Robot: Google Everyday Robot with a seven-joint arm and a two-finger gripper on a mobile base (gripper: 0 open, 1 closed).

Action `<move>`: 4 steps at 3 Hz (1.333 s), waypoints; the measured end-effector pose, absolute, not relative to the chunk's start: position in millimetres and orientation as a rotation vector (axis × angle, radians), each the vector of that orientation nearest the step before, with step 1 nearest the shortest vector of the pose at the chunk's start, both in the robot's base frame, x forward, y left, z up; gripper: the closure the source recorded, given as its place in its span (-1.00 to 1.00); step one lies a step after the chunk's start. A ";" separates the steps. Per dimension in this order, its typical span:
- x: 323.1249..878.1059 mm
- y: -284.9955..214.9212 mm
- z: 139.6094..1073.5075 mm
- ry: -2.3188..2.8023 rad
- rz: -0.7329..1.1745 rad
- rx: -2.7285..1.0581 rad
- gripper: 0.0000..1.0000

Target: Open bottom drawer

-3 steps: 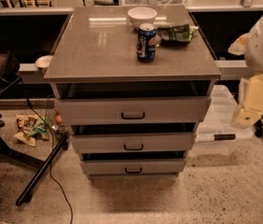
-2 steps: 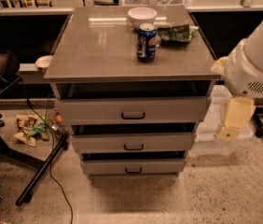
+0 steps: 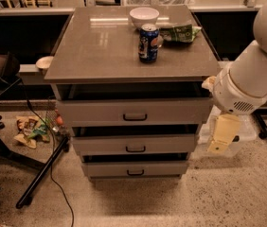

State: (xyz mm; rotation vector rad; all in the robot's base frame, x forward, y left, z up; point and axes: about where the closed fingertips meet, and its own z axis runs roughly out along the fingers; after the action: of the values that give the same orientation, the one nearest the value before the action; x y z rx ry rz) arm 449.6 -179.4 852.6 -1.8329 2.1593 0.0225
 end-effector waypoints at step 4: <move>457.2 -102.2 615.0 1.996 0.316 -1.986 -1.00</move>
Offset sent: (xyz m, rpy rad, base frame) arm 0.0019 0.0522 -0.2095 0.0737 0.0923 0.1687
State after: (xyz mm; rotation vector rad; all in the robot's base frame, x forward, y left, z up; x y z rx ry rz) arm 457.2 -102.2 615.0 -1.9855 1.9961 0.3160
